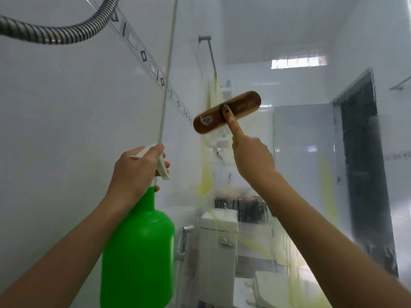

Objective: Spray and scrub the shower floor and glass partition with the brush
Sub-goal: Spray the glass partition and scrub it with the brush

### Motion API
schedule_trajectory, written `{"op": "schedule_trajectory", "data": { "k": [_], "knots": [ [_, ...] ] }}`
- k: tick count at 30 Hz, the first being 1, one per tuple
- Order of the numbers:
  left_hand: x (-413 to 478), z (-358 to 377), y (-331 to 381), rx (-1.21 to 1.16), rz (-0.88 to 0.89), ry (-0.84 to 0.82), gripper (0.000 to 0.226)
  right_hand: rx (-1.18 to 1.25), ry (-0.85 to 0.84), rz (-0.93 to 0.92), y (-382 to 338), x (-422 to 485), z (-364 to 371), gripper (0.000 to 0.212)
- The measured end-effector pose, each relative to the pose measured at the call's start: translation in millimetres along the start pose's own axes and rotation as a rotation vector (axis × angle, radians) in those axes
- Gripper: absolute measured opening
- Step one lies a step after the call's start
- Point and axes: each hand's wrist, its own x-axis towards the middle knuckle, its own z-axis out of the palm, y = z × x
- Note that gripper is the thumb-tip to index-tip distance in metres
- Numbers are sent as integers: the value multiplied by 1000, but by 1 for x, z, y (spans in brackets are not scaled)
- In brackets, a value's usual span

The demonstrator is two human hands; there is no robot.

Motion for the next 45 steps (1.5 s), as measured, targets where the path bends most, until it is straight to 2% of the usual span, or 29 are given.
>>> {"op": "schedule_trajectory", "data": {
  "k": [4, 5, 8, 10, 12, 16, 18, 20, 22, 24, 27, 29, 31, 35, 38, 41, 43, 45],
  "knots": [
    [2, -2, -3, 8, -24, -20, 29, -79, -173, 43, 10, -118, 16, 92],
    [3, -4, -5, 10, -20, -20, 29, -92, -180, 15, 9, -116, 19, 93],
    [4, -6, -6, 22, -24, -14, 30, -44, -57, -32, -9, -51, 17, 74],
    [5, -8, -6, 30, -27, -14, 31, -13, -37, -48, -17, -20, 12, 67],
    [6, -9, -5, 27, -23, -13, 31, -16, -55, -6, -11, -36, 15, 68],
    [8, -11, -5, 18, -17, -12, 31, -110, -219, 16, 4, -130, 20, 86],
    [8, -12, -4, 13, -17, -10, 31, -107, -159, -58, 0, -97, 23, 81],
    [8, -12, -4, 12, -21, -7, 31, -70, -89, -41, -17, -39, 20, 68],
    [7, -13, -4, 17, -24, -1, 31, -49, -54, -67, -22, -7, 16, 63],
    [8, -14, -3, 16, -25, 4, 31, -35, -76, -45, -13, -36, 20, 68],
    [7, -15, 0, 12, -28, -5, 31, -88, -203, 24, 5, -154, 25, 87],
    [8, -16, -1, 20, -22, -11, 32, -72, -262, 19, 14, -176, 31, 95],
    [7, -17, -1, 42, -23, -21, 33, -110, -190, -72, 6, -139, 39, 84],
    [5, -15, -6, 71, -56, -48, 34, -19, -86, -27, -11, -71, 47, 64],
    [6, -14, -7, 68, -63, -75, 35, 59, -133, 25, 6, -150, 55, 64],
    [5, -14, -9, 64, -65, -80, 34, 43, -252, 51, 15, -222, 57, 80],
    [5, -14, -9, 71, -62, -79, 34, 16, -165, -65, 9, -193, 66, 82],
    [5, -13, -11, 72, -66, -77, 33, 6, -83, -67, -9, -134, 64, 73]
  ]
}}
